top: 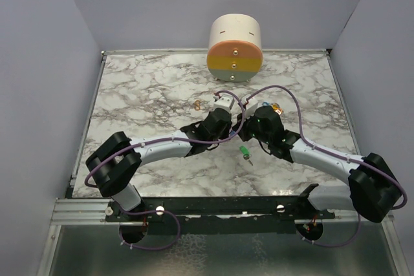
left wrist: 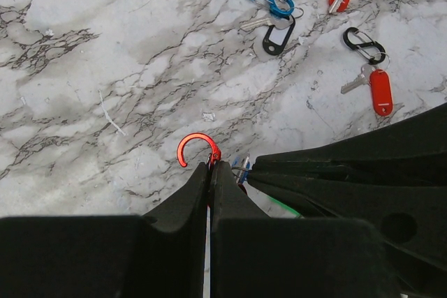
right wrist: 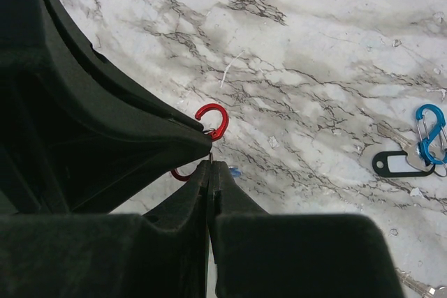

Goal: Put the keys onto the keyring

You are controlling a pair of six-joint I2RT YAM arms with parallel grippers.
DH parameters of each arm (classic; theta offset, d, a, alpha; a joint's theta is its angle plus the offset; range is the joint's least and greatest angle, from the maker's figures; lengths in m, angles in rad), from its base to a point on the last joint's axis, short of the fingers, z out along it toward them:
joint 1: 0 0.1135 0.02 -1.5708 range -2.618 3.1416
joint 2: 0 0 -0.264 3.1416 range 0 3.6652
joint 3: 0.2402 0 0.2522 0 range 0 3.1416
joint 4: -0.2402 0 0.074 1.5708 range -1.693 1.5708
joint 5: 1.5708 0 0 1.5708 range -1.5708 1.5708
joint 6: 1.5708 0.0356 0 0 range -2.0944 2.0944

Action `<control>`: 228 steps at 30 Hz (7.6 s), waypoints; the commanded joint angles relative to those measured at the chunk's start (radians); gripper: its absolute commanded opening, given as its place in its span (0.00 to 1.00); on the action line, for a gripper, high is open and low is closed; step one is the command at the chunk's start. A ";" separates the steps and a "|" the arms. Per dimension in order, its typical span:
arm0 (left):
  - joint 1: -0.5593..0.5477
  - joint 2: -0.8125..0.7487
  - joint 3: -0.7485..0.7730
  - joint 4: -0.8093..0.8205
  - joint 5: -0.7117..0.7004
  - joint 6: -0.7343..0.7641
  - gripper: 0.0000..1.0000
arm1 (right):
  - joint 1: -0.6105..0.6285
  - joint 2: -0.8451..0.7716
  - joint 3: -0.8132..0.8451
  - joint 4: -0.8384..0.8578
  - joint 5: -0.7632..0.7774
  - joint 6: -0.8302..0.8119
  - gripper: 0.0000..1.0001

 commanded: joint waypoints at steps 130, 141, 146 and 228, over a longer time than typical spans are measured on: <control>0.199 -0.461 -0.318 -0.016 -0.088 -0.008 0.81 | 0.136 0.510 0.401 -0.171 0.288 0.007 0.01; 0.200 -0.473 -0.321 -0.024 -0.091 -0.014 0.81 | 0.145 0.292 0.359 -0.174 0.343 -0.014 0.01; 0.200 -0.472 -0.320 -0.025 -0.091 -0.016 0.81 | 0.144 0.253 0.350 -0.181 0.382 -0.012 0.01; 0.371 0.110 0.035 0.032 -0.071 0.076 0.83 | -0.002 -0.248 -0.037 -0.357 0.205 0.343 0.45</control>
